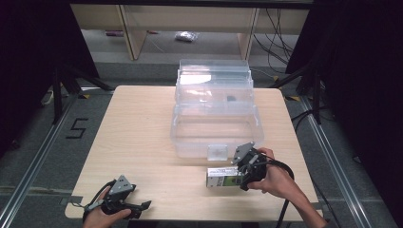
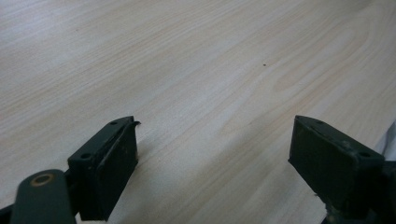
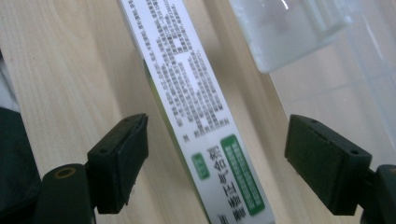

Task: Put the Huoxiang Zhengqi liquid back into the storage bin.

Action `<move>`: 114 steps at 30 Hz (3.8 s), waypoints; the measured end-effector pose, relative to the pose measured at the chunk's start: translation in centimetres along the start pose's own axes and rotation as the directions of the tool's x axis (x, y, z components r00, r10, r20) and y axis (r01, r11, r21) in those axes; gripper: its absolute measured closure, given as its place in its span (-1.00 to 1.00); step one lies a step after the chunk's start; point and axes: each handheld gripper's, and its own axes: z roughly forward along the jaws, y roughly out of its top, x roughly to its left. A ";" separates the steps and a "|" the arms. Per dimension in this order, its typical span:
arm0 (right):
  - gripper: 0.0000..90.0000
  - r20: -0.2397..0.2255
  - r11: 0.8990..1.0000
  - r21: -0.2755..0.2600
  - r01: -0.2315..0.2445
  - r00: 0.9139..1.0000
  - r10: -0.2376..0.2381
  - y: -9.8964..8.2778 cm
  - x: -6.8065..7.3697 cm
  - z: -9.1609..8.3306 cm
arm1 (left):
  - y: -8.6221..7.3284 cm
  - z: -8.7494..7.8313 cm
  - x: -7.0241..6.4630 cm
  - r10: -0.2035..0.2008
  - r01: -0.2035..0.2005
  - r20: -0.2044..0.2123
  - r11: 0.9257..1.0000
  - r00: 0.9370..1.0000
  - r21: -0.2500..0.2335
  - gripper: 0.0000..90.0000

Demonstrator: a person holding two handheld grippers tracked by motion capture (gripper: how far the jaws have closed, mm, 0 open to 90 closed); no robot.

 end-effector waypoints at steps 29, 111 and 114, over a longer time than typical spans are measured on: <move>-0.22 -0.165 0.980 0.177 0.090 0.984 -0.061 2.8 -0.8 3.9 | 0.0 0.0 0.0 -0.007 0.007 0.004 1.000 1.000 -0.006 -0.67; 0.45 -0.102 0.953 0.174 0.249 0.967 -0.234 8.8 -5.8 -7.5 | -0.1 0.1 0.0 -0.025 0.025 -0.006 1.000 1.000 -0.015 -0.67; 0.44 -0.109 0.953 0.177 0.247 0.967 -0.230 9.0 -6.3 -7.6 | -0.1 0.1 0.0 -0.019 0.019 -0.006 1.000 1.000 -0.010 -0.67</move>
